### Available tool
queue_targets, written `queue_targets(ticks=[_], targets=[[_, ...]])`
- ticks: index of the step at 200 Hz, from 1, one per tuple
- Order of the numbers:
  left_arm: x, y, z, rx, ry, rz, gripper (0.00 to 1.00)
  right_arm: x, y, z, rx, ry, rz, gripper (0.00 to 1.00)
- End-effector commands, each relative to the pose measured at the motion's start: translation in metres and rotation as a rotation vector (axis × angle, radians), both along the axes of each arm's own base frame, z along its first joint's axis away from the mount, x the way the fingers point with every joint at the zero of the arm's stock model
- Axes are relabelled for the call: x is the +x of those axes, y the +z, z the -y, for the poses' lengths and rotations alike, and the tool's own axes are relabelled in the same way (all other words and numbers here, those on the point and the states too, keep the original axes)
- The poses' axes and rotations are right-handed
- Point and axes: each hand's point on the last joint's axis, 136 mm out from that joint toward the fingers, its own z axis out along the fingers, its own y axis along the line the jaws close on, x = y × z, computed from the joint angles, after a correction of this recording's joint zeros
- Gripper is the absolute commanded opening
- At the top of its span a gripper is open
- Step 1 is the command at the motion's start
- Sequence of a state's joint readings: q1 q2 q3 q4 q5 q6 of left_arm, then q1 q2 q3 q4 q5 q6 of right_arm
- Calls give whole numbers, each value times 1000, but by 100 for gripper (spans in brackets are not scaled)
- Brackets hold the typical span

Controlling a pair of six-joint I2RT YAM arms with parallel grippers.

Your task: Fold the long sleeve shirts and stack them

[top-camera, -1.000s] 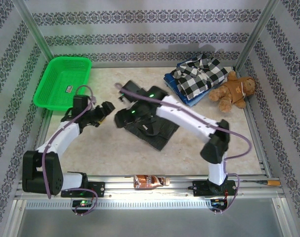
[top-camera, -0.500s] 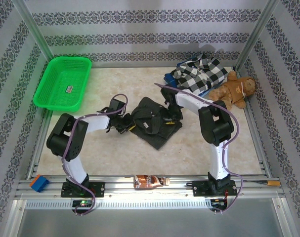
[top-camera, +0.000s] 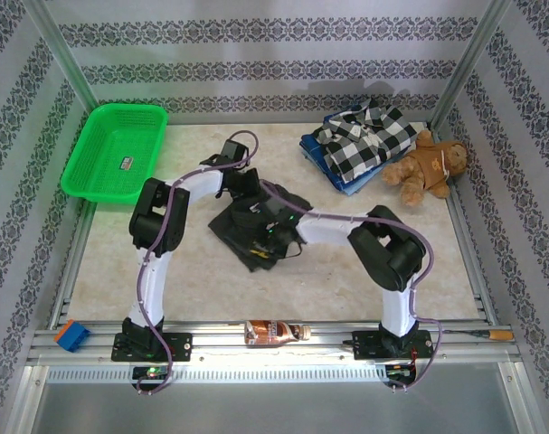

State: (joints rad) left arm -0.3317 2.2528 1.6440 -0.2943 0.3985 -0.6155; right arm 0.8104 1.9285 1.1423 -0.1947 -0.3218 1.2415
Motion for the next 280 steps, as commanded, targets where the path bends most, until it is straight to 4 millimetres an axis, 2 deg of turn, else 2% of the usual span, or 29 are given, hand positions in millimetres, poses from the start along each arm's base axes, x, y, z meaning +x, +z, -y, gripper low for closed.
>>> queue_targets(ticks=[1,19,32,44,57,71,90,101,115,129,143,153,165,181,215,252,266,280], targets=[[2,1,17,-28,-188,38,8,12,22,-46,198,-325,-64,21],[3,21,43,-157,-315,107,10,20,43,-79,312,-388,-72,30],[0,35,50,-204,-367,141,12,23,60,-97,380,-368,-85,40],[-3,53,49,-204,-395,198,18,20,75,-103,414,-315,-85,52],[0,93,36,-165,-356,341,23,9,86,-99,403,-205,-86,58],[13,142,9,-177,-252,468,44,-10,95,-80,347,-102,-85,66],[27,194,-31,-255,-146,509,56,-26,113,-40,241,-18,-35,76],[27,213,-50,-272,-108,514,67,-24,130,-20,226,14,8,77],[19,236,-68,-267,-77,539,75,-17,150,6,190,44,77,81],[4,253,-80,-255,-53,565,81,-4,158,40,80,90,143,86],[-16,260,-87,-250,-37,578,88,12,163,64,-45,240,241,88],[-30,261,-91,-249,-24,575,91,23,155,83,-192,368,272,88],[-49,258,-92,-262,-12,554,93,36,135,101,-362,543,268,89],[-74,250,-93,-280,5,521,94,54,105,109,-466,702,252,88],[-123,225,-103,-258,45,451,96,89,52,105,-439,739,230,86],[-159,221,-114,-209,70,442,98,110,11,83,-378,747,211,84],[-167,224,-119,-190,87,447,100,112,-4,75,-358,752,184,78],[-173,230,-123,-180,99,453,100,111,-17,69,-344,751,151,68]])
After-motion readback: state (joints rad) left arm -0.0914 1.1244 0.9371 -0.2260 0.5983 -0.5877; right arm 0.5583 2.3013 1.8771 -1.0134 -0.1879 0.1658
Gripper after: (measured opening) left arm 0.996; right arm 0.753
